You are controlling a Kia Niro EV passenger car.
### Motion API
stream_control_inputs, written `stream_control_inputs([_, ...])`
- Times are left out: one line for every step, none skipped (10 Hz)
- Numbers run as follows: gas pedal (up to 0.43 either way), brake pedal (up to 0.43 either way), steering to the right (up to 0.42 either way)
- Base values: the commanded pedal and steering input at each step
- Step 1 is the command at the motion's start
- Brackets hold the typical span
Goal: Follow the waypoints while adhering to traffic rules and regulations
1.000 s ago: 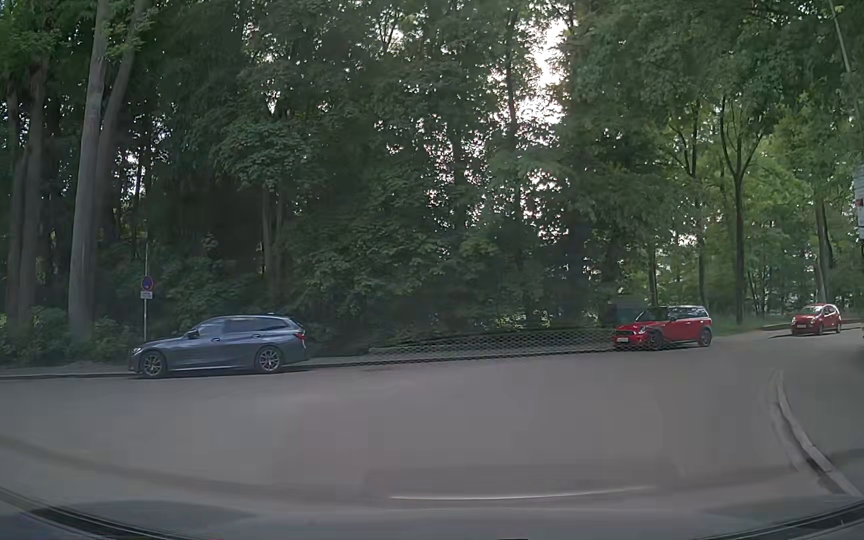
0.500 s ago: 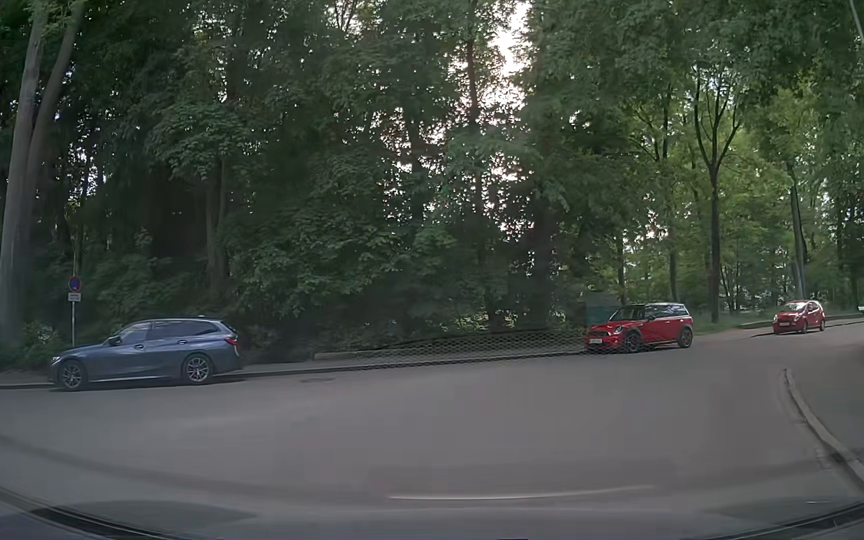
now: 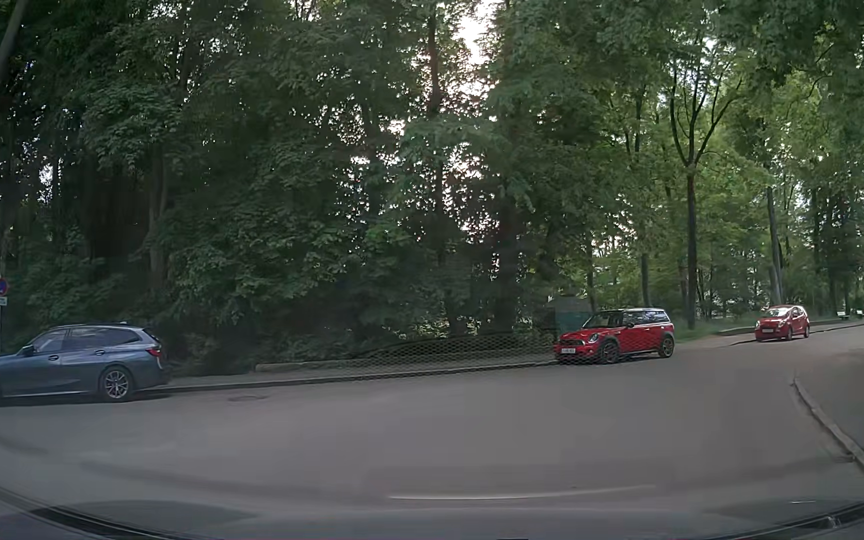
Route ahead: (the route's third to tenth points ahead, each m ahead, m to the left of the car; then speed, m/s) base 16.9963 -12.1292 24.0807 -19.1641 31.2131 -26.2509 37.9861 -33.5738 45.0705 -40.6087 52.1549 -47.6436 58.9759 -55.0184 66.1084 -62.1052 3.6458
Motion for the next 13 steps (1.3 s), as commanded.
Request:
stream_control_inputs([0.0,0.207,0.143])
stream_control_inputs([0.0,0.238,0.146])
stream_control_inputs([0.0,0.256,0.149])
stream_control_inputs([0.0,0.268,0.156])
stream_control_inputs([0.0,0.28,0.165])
stream_control_inputs([0.0,0.28,0.174])
stream_control_inputs([0.0,0.28,0.179])
stream_control_inputs([0.0,0.262,0.183])
stream_control_inputs([0.0,0.238,0.188])
stream_control_inputs([0.0,0.238,0.2])
stream_control_inputs([0.0,0.238,0.216])
stream_control_inputs([0.0,0.238,0.232])
stream_control_inputs([0.0,0.238,0.243])
